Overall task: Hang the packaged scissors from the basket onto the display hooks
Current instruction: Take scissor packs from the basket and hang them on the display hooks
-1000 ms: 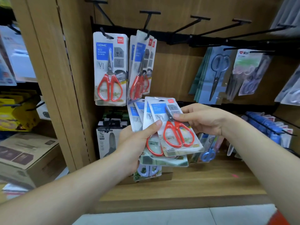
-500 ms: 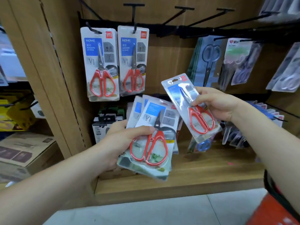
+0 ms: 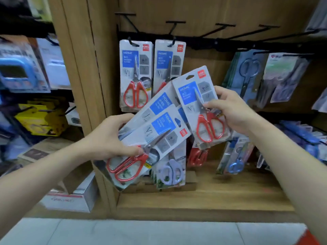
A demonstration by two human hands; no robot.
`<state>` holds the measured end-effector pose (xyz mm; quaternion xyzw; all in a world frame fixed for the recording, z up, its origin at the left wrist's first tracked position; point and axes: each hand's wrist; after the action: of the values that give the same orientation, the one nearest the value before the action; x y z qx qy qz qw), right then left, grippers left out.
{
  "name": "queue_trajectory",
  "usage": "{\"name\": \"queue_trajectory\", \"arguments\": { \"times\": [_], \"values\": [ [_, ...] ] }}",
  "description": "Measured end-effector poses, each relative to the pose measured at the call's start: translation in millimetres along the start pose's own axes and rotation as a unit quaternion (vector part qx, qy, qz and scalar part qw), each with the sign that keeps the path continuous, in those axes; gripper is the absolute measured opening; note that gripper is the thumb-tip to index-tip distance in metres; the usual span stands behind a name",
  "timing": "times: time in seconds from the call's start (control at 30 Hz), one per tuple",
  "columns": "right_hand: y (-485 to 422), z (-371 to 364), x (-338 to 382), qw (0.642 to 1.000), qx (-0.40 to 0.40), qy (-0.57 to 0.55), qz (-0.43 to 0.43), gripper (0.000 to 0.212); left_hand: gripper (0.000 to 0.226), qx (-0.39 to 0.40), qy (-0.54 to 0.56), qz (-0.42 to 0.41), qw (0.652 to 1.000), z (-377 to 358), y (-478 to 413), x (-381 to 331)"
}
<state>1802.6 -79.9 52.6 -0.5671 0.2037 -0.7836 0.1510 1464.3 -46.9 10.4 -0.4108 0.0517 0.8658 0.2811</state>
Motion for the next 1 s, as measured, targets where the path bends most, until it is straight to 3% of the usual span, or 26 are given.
{"name": "queue_trajectory", "arguments": {
  "times": [0.17,0.3,0.57,0.7,0.8,0.9,1.0],
  "values": [
    [-11,-27,10,0.994,-0.033,0.049,0.089,0.023,0.061,-0.126,-0.036,-0.015,0.991,23,1,9],
    [-25,-43,26,0.986,-0.072,0.079,0.131,0.021,0.072,-0.18,0.024,-0.017,0.983,25,-2,18],
    [-44,-58,36,0.981,-0.133,0.055,0.132,0.022,0.065,-0.253,0.084,-0.052,0.962,1,-10,22],
    [-49,-62,32,0.974,-0.164,0.099,0.118,0.012,0.063,-0.302,0.119,-0.061,0.944,-19,-20,21],
    [-61,-63,25,0.954,-0.222,0.166,0.116,0.014,0.069,-0.32,0.151,-0.062,0.933,-37,-27,21],
    [-77,-69,17,0.918,-0.254,0.278,0.128,0.029,0.064,-0.353,0.174,-0.052,0.918,-48,-36,29],
    [-79,-78,2,0.831,-0.258,0.441,0.219,0.058,0.063,-0.377,0.183,-0.04,0.907,-55,-45,33]
  ]
}}
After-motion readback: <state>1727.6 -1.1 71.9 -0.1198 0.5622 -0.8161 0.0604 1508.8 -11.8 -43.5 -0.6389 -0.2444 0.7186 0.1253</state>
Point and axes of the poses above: each hand's wrist, its own y-axis away from the middle knuckle, its own z-axis out of the back of the hand, x = y × z, and after that the axes turned 13 degrees about z, right-handed
